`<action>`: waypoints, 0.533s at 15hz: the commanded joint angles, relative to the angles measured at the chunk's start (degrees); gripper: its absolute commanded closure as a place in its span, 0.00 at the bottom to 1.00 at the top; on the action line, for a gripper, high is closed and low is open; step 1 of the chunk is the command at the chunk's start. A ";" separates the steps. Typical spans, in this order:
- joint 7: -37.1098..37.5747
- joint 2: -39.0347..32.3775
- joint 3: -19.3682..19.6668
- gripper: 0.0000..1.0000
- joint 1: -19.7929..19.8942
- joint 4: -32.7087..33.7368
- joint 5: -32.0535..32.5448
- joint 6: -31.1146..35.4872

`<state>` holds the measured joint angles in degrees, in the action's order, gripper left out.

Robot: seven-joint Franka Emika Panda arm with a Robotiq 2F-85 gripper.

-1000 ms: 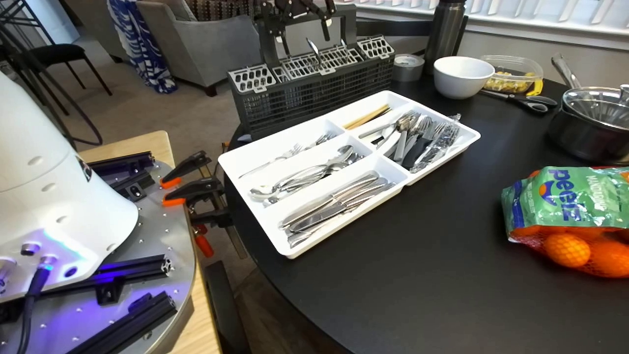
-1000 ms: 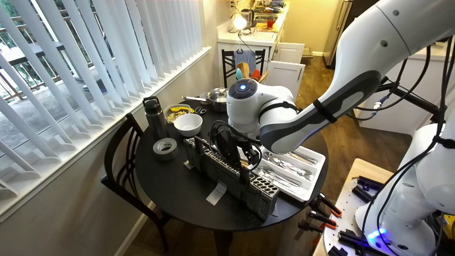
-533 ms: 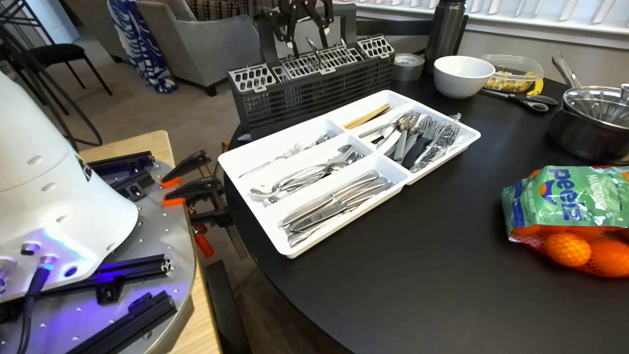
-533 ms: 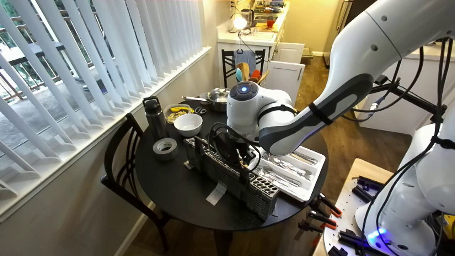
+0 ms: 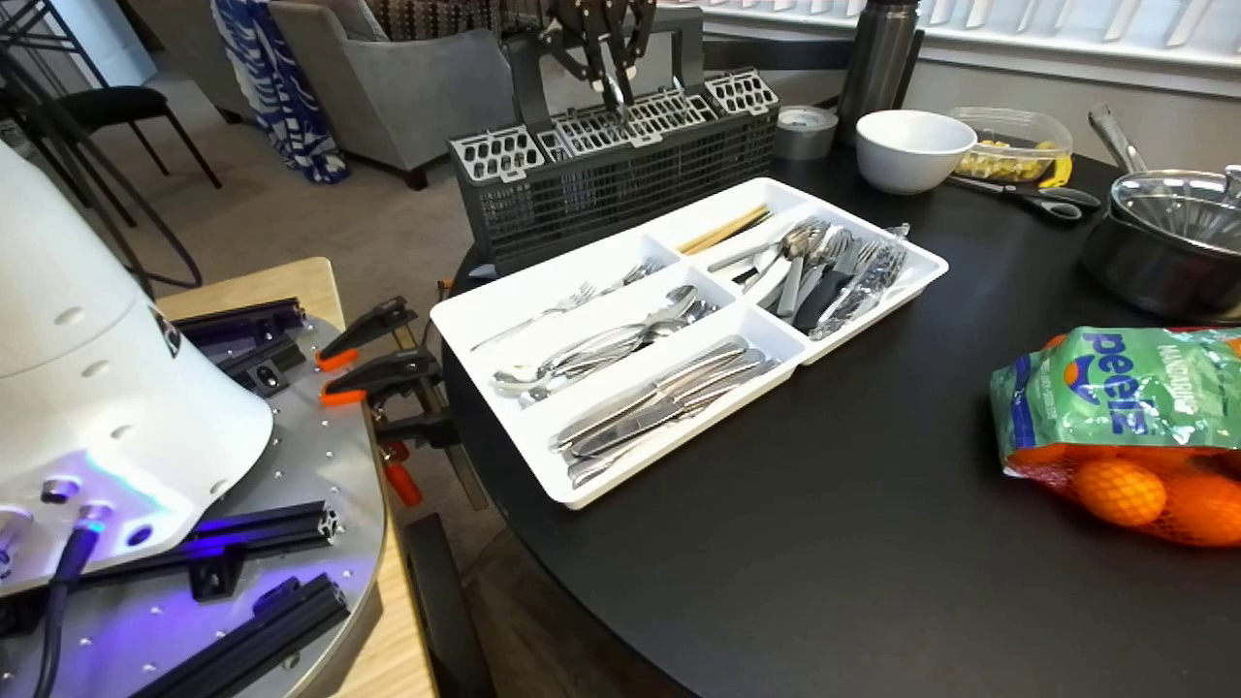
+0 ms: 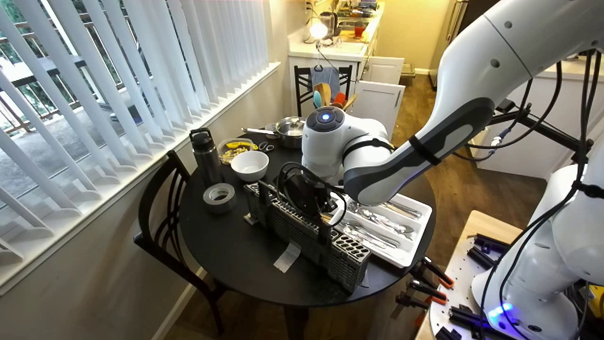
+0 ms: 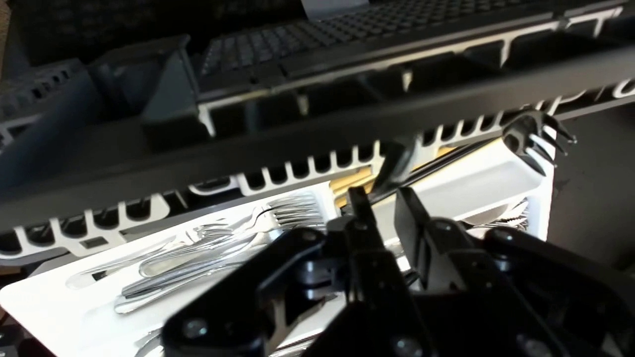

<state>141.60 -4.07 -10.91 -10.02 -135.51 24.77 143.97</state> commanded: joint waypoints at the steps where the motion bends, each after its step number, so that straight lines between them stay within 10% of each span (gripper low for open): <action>1: -1.80 1.32 1.00 0.99 -0.57 -1.52 -0.95 2.39; 5: -0.50 2.77 1.35 0.97 -0.65 -1.80 0.56 4.07; 6: -0.42 3.06 1.33 0.73 -0.66 -1.78 0.35 3.88; 8: -0.58 3.61 1.23 0.65 -0.60 -1.74 0.56 3.29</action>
<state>141.56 -2.97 -10.31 -10.02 -135.51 25.05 146.41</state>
